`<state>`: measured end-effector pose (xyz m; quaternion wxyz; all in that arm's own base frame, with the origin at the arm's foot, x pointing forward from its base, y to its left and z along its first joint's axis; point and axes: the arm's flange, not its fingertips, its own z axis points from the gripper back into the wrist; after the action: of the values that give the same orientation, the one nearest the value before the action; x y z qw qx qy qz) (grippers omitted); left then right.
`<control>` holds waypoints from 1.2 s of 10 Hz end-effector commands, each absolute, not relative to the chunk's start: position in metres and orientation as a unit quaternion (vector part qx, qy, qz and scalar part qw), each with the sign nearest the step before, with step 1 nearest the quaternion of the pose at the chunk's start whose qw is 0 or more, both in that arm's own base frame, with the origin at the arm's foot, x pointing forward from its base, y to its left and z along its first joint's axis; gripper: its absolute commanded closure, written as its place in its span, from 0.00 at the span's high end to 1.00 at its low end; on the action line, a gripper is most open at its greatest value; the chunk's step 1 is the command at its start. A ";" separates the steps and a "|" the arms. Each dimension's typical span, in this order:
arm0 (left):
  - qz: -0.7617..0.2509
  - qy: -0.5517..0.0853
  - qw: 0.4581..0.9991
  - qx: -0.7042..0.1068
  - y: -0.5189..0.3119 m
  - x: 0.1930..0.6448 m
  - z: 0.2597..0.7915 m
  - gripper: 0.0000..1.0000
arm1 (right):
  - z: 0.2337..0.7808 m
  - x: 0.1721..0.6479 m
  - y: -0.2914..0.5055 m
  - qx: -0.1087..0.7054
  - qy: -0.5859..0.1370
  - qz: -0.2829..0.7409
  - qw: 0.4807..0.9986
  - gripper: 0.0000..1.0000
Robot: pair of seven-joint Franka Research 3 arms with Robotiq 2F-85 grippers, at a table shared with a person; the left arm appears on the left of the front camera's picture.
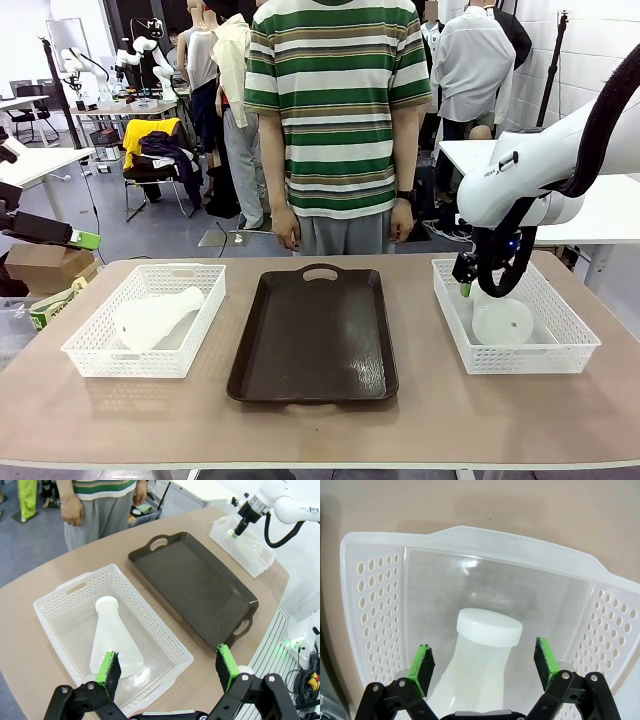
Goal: Prepare the laboratory tools.
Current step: Pick up the Big flask that the person points to.
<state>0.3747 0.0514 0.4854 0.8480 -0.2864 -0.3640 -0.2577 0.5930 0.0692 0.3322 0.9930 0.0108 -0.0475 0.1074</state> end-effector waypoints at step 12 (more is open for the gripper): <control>-0.264 -0.375 0.839 -0.294 0.053 0.376 0.483 1.00 | 0.323 0.595 0.079 -0.061 -0.041 0.077 0.994 0.00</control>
<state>0.3747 0.0513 0.4854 0.8479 -0.2864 -0.3640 -0.2579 0.5927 0.0775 0.3316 0.9933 -0.0487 -0.0511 0.0914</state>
